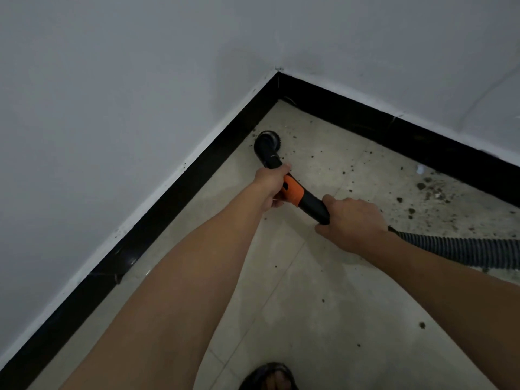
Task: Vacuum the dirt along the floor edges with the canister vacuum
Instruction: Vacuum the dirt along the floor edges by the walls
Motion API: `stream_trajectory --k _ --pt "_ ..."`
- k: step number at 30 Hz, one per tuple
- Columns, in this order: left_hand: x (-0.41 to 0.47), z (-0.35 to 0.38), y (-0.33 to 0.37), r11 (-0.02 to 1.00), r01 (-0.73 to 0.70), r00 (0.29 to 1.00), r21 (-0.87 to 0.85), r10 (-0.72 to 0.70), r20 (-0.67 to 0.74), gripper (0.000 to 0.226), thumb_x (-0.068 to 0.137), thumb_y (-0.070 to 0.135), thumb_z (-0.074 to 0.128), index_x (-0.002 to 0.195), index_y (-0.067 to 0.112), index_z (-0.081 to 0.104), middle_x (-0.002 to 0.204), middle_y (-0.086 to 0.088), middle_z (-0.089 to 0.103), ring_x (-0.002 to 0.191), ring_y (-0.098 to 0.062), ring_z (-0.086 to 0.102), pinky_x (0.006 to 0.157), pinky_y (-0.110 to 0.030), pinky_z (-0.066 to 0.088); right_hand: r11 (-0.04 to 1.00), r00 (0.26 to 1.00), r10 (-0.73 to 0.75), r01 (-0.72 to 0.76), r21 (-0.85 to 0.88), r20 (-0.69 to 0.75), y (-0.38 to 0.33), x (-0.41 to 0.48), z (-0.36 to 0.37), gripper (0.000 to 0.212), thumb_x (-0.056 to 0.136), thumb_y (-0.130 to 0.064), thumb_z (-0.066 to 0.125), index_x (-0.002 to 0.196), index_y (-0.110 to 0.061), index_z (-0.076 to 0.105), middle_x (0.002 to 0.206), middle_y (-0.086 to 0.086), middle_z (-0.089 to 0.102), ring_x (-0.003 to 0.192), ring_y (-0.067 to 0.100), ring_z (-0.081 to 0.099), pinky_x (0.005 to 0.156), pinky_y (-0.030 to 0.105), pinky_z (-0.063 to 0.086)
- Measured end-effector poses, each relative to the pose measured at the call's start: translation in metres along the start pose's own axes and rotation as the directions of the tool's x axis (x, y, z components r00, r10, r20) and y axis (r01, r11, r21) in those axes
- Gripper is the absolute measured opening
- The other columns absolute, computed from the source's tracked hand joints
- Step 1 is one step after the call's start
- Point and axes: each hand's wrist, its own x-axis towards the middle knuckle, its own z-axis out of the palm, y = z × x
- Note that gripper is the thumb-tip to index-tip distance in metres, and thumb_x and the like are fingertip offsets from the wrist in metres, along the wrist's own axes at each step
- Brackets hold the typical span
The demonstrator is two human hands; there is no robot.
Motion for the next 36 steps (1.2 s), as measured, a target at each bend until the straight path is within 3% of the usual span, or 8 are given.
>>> stream_trajectory --k 4,10,16,19,23,26,30,36 --pt "-0.016 -0.021 -0.024 1.000 0.024 0.999 0.009 -0.024 -0.035 0.049 0.093 0.045 0.057 0.125 0.009 0.050 0.105 -0.011 0.062 0.084 -0.024 0.060 0.054 -0.030 0.043 0.998 0.998 -0.056 0.057 -0.012 0.029 -0.019 -0.018 0.005 0.031 0.090 -0.047 0.053 0.108 -0.023 0.046 0.073 -0.003 0.047 0.064 0.019 0.051 0.055 0.027 0.035" --pt "-0.071 -0.065 -0.100 0.997 0.083 0.989 0.003 -0.082 -0.123 0.048 0.092 0.048 0.057 0.118 0.008 0.055 0.093 -0.009 0.064 0.078 -0.024 0.059 0.060 -0.031 0.045 0.979 0.974 -0.197 0.190 0.073 0.114 -0.065 -0.079 0.032 0.034 0.092 -0.044 0.052 0.117 -0.021 0.047 0.095 0.002 0.065 0.067 0.018 0.049 0.050 0.028 0.031" --pt "-0.107 -0.046 -0.136 0.995 0.095 0.990 0.008 -0.094 -0.108 0.045 0.094 0.047 0.053 0.118 0.009 0.055 0.097 -0.009 0.064 0.077 -0.022 0.059 0.056 -0.029 0.044 0.983 0.975 -0.155 0.135 0.127 0.159 -0.061 -0.135 0.046 0.036 0.093 -0.046 0.048 0.121 -0.023 0.045 0.103 0.001 0.066 0.075 0.019 0.056 0.062 0.030 0.036" --pt "-0.096 -0.023 -0.127 0.997 0.069 0.995 0.017 -0.068 -0.069 0.049 0.094 0.049 0.053 0.121 0.008 0.054 0.096 -0.009 0.063 0.078 -0.022 0.057 0.054 -0.028 0.043 0.991 0.986 -0.103 0.091 0.093 0.132 -0.040 -0.134 0.041 0.037 0.093 -0.047 0.048 0.121 -0.024 0.045 0.101 0.000 0.066 0.078 0.018 0.061 0.062 0.030 0.038" --pt "-0.071 -0.001 -0.096 0.998 0.062 0.998 0.000 -0.062 -0.034 0.053 0.093 0.049 0.055 0.126 0.009 0.051 0.111 -0.013 0.063 0.088 -0.025 0.059 0.057 -0.030 0.043 0.997 0.994 -0.064 0.060 0.046 0.087 -0.018 -0.109 0.032 0.037 0.093 -0.048 0.049 0.119 -0.023 0.045 0.098 0.000 0.065 0.069 0.017 0.048 0.056 0.030 0.034" --pt "-0.049 0.009 -0.067 0.998 0.056 0.998 0.020 -0.056 0.005 0.054 0.092 0.049 0.056 0.128 0.010 0.048 0.116 -0.012 0.062 0.093 -0.026 0.059 0.059 -0.031 0.044 0.999 0.999 -0.022 0.020 0.039 0.047 -0.004 -0.084 0.025 0.035 0.091 -0.047 0.052 0.115 -0.023 0.046 0.085 -0.001 0.060 0.066 0.019 0.049 0.058 0.029 0.037" --pt "-0.019 0.030 -0.027 0.998 0.014 0.998 0.058 -0.017 0.056 0.055 0.091 0.048 0.058 0.128 0.009 0.049 0.115 -0.013 0.063 0.091 -0.027 0.060 0.057 -0.031 0.043 0.998 0.999 0.048 -0.049 0.030 0.012 0.018 -0.052 0.014 0.032 0.090 -0.047 0.054 0.109 -0.023 0.046 0.069 -0.005 0.044 0.062 0.020 0.050 0.057 0.028 0.040" --pt "-0.007 0.043 0.001 0.997 -0.005 0.999 0.071 0.002 0.046 0.050 0.092 0.046 0.058 0.126 0.010 0.050 0.112 -0.013 0.062 0.091 -0.027 0.061 0.056 -0.032 0.043 0.997 0.997 0.076 -0.077 0.030 0.011 0.032 -0.027 0.000 0.032 0.087 -0.047 0.057 0.109 -0.024 0.049 0.071 -0.004 0.048 0.066 0.020 0.054 0.058 0.029 0.042"
